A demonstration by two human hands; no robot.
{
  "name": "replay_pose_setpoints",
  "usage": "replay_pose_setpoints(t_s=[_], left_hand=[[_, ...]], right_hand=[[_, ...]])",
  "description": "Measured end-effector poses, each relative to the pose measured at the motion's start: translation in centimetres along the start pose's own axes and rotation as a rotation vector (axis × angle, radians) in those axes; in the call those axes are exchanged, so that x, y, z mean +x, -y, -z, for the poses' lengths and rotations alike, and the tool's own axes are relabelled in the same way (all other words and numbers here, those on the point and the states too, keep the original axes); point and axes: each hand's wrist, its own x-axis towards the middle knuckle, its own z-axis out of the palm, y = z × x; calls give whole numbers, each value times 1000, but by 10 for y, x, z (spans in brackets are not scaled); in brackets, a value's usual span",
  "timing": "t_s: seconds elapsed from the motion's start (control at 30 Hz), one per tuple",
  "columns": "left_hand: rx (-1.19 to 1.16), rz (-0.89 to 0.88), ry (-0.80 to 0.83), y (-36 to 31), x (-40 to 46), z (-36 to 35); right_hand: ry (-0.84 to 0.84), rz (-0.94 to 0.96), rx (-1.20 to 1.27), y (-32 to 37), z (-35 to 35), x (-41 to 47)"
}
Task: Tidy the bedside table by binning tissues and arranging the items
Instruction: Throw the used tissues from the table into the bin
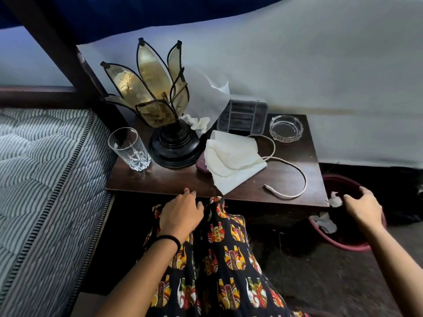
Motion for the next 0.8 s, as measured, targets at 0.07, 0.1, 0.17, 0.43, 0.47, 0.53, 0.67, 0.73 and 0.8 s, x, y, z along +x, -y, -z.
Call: replay_pose_setpoints(t_s=[0.07,0.1,0.17,0.43,0.47,0.53,0.67,0.73,0.8], left_hand=[[-5,5,-5,-1,0,1],[-4,7,-7,-1,0,1],[-4,10,-12,-3,-1,2],[-99,32,-81,-1,-2,5],[-144,53,-94,-1,-1,6],[-199,77,-89,2,1,7],[-128,32,19,4,3,5],[-78,14,55,5,4,4],[-68,7,65,5,4,2]], right_hand=[[-25,41,14,9,1,-3],[-37,75,25,15,1,-4],[-43,167,37,31,1,-7],[-13,629,119,125,-18,-43],[-9,696,116,138,-23,-50],[28,814,91,163,-33,-65],[189,990,-49,206,-57,-90],[228,1089,-104,225,-70,-99],[239,1157,-156,244,-83,-105]])
